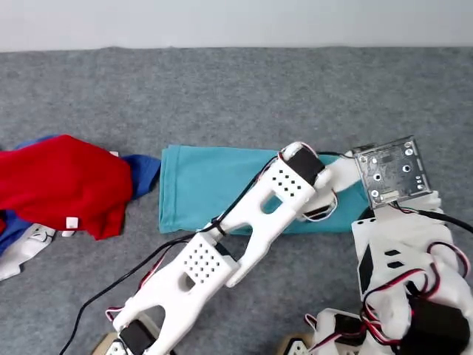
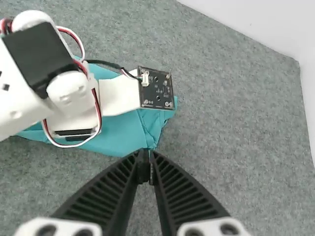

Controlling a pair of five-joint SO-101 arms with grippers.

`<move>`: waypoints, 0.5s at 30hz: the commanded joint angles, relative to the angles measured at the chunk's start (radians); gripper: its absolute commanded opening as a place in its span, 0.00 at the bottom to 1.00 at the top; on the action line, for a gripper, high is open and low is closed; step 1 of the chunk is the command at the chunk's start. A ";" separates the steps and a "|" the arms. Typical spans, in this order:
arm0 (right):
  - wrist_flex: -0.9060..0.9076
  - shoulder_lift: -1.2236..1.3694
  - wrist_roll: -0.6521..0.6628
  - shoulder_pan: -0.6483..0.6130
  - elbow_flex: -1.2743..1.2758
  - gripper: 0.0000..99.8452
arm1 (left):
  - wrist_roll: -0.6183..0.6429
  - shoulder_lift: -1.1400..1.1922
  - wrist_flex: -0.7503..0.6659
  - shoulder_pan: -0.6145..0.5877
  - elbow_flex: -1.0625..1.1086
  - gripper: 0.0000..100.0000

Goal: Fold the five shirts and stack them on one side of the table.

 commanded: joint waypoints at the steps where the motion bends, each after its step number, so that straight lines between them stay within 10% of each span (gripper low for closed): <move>1: -0.010 0.004 0.005 -0.008 -0.002 0.02 | 0.008 -0.103 0.025 -0.038 0.061 0.13; 15: -0.012 0.008 0.005 -0.008 -0.002 0.02 | 0.002 -0.077 -0.092 -0.104 0.068 0.13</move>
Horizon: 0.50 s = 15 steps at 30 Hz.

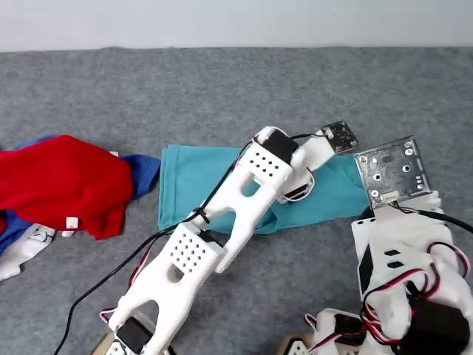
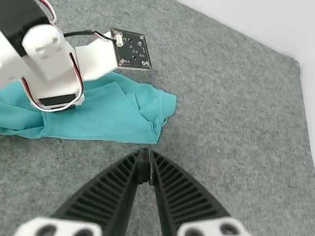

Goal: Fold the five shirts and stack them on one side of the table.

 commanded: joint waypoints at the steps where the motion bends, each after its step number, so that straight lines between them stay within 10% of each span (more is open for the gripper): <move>1: -0.012 0.007 0.005 -0.008 -0.002 0.02 | -0.003 -0.057 -0.006 0.020 -0.008 0.13; 15: -0.007 -0.001 0.005 -0.008 -0.002 0.02 | 0.003 -0.083 0.103 0.121 -0.203 0.13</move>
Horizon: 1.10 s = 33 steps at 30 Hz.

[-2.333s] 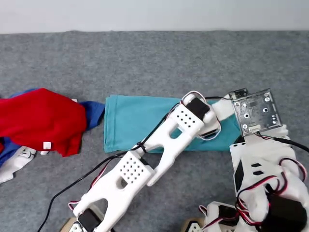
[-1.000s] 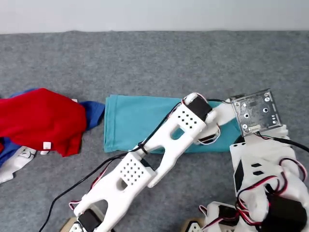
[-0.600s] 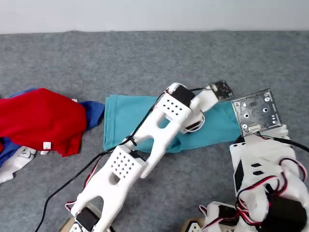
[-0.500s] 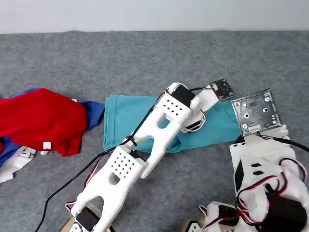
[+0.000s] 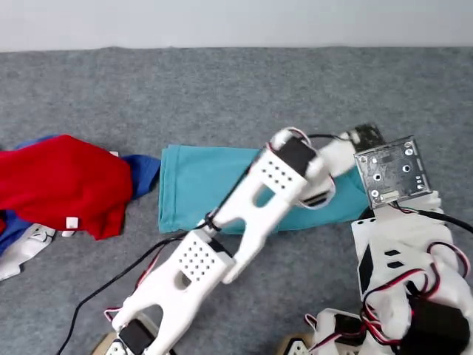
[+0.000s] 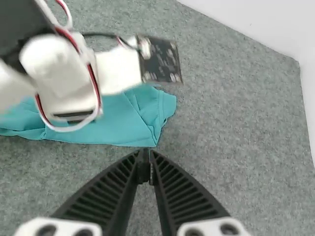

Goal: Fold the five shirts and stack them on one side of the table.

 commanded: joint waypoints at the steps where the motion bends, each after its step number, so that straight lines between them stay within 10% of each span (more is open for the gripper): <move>1: -0.004 -0.001 0.005 -0.008 -0.002 0.02 | 0.008 -0.081 0.025 0.014 0.002 0.13; 15: 0.001 -0.001 0.005 -0.002 -0.002 0.02 | 0.011 -0.218 0.029 -0.207 0.251 0.07; 33: 0.113 0.008 0.003 -0.001 0.000 0.02 | 0.393 -0.776 0.029 -0.643 0.811 0.07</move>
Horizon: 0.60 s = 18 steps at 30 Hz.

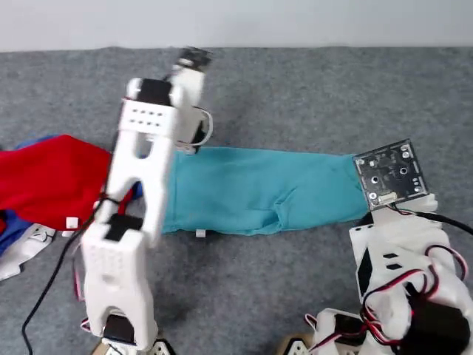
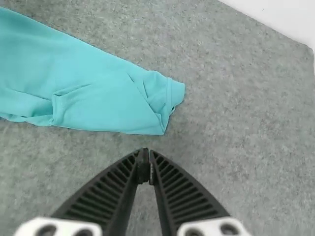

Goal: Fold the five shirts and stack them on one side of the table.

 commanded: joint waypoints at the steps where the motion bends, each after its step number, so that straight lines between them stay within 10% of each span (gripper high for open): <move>1: 0.038 0.008 0.003 0.001 0.000 0.02 | 0.044 -0.264 0.025 -0.018 0.176 0.07; 8: 0.039 0.008 0.000 0.001 0.034 0.02 | 0.064 -0.514 -0.089 -0.084 0.447 0.07; 18: 0.039 -0.001 -0.002 0.001 0.117 0.02 | 0.207 -0.284 -0.299 -0.089 0.630 0.20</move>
